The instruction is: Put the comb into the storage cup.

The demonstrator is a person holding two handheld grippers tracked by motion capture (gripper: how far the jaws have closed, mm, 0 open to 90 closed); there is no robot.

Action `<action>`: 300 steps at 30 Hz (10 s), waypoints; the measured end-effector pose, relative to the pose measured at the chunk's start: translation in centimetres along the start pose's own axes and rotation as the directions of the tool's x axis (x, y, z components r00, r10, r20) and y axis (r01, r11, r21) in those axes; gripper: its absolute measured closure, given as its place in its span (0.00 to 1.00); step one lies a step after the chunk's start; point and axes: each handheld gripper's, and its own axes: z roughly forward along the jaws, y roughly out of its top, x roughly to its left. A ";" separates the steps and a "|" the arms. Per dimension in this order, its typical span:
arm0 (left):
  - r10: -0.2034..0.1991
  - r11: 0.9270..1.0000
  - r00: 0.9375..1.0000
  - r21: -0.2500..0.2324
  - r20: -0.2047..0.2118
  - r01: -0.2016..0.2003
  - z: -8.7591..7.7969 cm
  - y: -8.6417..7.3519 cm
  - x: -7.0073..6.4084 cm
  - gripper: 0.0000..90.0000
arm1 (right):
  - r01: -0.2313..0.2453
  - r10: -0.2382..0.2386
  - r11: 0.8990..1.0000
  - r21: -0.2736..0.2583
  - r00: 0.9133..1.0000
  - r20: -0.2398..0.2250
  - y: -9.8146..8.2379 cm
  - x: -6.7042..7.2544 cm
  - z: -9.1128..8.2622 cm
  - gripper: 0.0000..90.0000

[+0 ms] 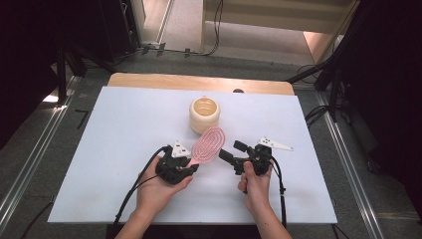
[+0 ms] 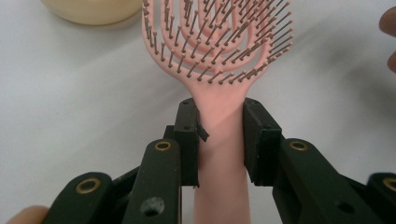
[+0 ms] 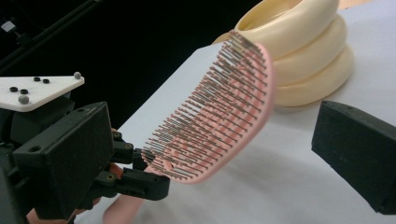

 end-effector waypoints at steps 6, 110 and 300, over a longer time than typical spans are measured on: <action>0.000 1.000 1.000 -0.010 0.003 0.000 0.1 0.1 -0.3 0.79 | -0.048 0.048 0.999 0.012 0.999 0.000 0.0 0.3 1.5 0.00; 0.020 0.937 0.990 -0.348 0.140 0.031 -5.3 -5.3 5.1 0.03 | -0.112 0.101 0.983 -0.148 0.991 -0.084 2.4 -0.2 0.1 0.68; -0.079 0.873 0.994 -0.487 -0.070 0.035 -10.1 -12.5 10.9 0.03 | 0.286 -0.293 0.875 -0.390 0.955 0.044 15.9 0.4 0.4 0.69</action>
